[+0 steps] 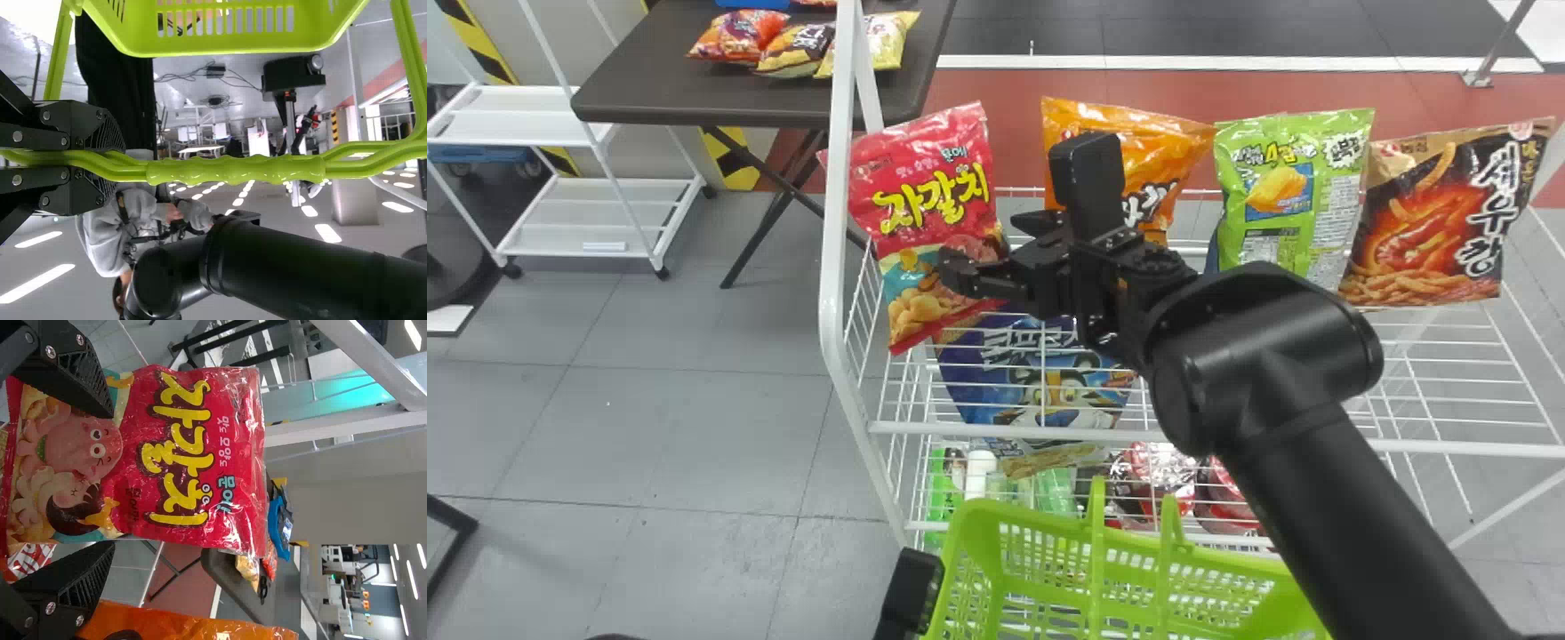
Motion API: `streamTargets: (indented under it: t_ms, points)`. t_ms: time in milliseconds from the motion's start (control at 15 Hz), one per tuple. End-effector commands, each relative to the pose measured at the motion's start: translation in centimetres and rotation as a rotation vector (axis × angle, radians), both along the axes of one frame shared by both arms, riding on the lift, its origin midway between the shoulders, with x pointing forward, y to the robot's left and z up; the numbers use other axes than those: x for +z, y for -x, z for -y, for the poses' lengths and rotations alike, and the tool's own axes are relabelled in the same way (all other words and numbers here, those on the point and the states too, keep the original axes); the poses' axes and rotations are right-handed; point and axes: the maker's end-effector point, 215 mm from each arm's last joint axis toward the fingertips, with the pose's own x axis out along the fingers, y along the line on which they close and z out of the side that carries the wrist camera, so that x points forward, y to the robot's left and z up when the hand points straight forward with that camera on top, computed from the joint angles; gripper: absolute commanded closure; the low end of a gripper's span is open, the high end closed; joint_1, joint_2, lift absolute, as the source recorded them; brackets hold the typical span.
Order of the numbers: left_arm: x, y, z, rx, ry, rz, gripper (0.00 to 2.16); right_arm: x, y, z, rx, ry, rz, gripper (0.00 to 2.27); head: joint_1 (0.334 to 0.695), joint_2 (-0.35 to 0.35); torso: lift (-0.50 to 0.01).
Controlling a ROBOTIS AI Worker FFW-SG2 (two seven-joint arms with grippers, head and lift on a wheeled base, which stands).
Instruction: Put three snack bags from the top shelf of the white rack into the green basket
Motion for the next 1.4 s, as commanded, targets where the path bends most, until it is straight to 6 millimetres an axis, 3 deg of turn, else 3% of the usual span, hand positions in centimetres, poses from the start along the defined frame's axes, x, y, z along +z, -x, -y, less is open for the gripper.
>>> streamTargets:
  t_ms: [0, 133, 200, 267, 333, 400, 467, 800, 1000, 1200, 1333]
  points:
    - [-0.1, 0.1, 0.0, -0.004, 0.004, -0.009, 2.12, -0.4, -1.3, 0.2, 0.016, 0.014, -0.019, 0.21, 0.695, 0.051, 0.0]
    - [-0.1, 0.1, 0.0, -0.005, 0.006, -0.012, 2.12, -0.8, -2.0, 0.2, 0.048, 0.021, -0.036, 0.39, 0.695, 0.051, 0.0]
    - [-0.1, 0.1, 0.0, -0.005, 0.006, -0.012, 2.12, -0.8, -2.0, 0.1, 0.068, 0.022, -0.045, 0.6, 0.695, 0.05, 0.0]
    - [-0.1, 0.1, 0.0, -0.006, 0.007, -0.011, 2.12, -0.9, -1.9, -0.2, 0.1, 0.014, -0.058, 0.9, 0.695, 0.051, 0.0]
    - [-0.1, 0.0, 0.0, -0.008, 0.004, -0.009, 2.12, -0.6, -1.7, -0.4, 0.121, 0.017, -0.06, 1.52, 0.695, 0.054, 0.0]
    - [-0.2, -0.1, 0.1, -0.011, 0.004, -0.009, 2.12, -0.6, -1.3, -0.8, 0.147, 0.026, -0.056, 1.79, 0.695, 0.056, 0.0]
    - [-0.3, -0.2, 0.1, -0.012, 0.004, -0.01, 2.12, -0.7, -0.7, -1.1, 0.169, 0.022, -0.065, 1.9, 0.695, 0.058, 0.0]
    - [-0.1, 0.0, 0.1, -0.011, 0.013, -0.016, 2.12, -2.3, 4.8, -2.5, 0.192, 0.104, -0.107, 1.96, 0.695, 0.082, 0.0]
    - [-0.1, -0.4, -0.5, 0.01, 0.016, -0.019, 2.12, -1.0, 7.8, -2.6, 0.124, 0.148, -0.066, 1.96, 0.695, 0.093, 0.0]
    - [-0.1, -0.5, -1.2, 0.033, 0.015, -0.026, 2.12, 3.9, 10.5, -2.7, 0.045, 0.106, 0.023, 1.96, 0.695, 0.11, 0.0]
    - [-0.2, -0.2, -1.2, 0.034, 0.014, -0.029, 2.12, 4.9, 12.5, 0.8, -0.013, 0.141, 0.033, 1.96, 0.695, 0.122, 0.0]
